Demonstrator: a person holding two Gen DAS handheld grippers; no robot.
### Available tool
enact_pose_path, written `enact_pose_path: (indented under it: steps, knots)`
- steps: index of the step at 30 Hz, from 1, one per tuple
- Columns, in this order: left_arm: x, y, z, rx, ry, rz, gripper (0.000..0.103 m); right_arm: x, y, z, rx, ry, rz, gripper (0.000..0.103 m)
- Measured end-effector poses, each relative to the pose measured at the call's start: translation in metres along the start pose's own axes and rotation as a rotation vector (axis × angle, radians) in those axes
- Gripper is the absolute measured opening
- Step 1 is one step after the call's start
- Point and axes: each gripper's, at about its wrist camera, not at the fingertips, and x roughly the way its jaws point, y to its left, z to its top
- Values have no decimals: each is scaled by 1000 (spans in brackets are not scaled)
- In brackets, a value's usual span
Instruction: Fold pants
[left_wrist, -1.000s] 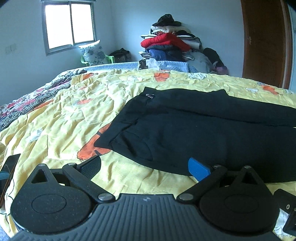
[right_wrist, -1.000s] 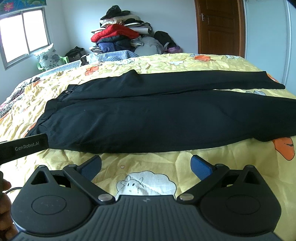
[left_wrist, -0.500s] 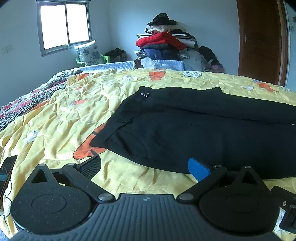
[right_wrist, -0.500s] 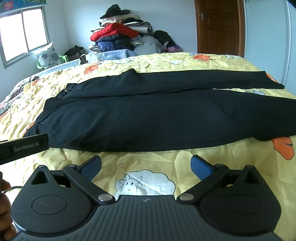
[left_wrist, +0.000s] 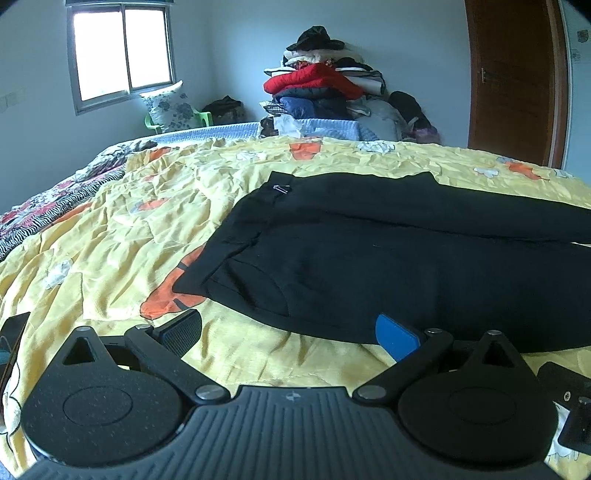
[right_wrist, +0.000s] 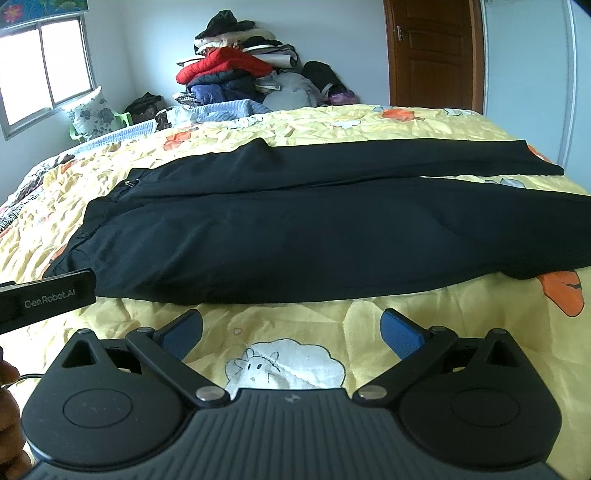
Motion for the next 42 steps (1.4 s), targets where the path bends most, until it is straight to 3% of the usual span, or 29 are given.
enact_pose_path:
  steps: [35,38,42]
  knots:
    - [5,-3,-1,32,11,-22,102,-1,6,1,-28,5,80,103]
    - [6,-2,4,51,-2,-39,102,-5,12,13,-98,-51,102,103]
    - [11,14,17,25,-15,-75,102,-11,18,54,-225,-220,127,103]
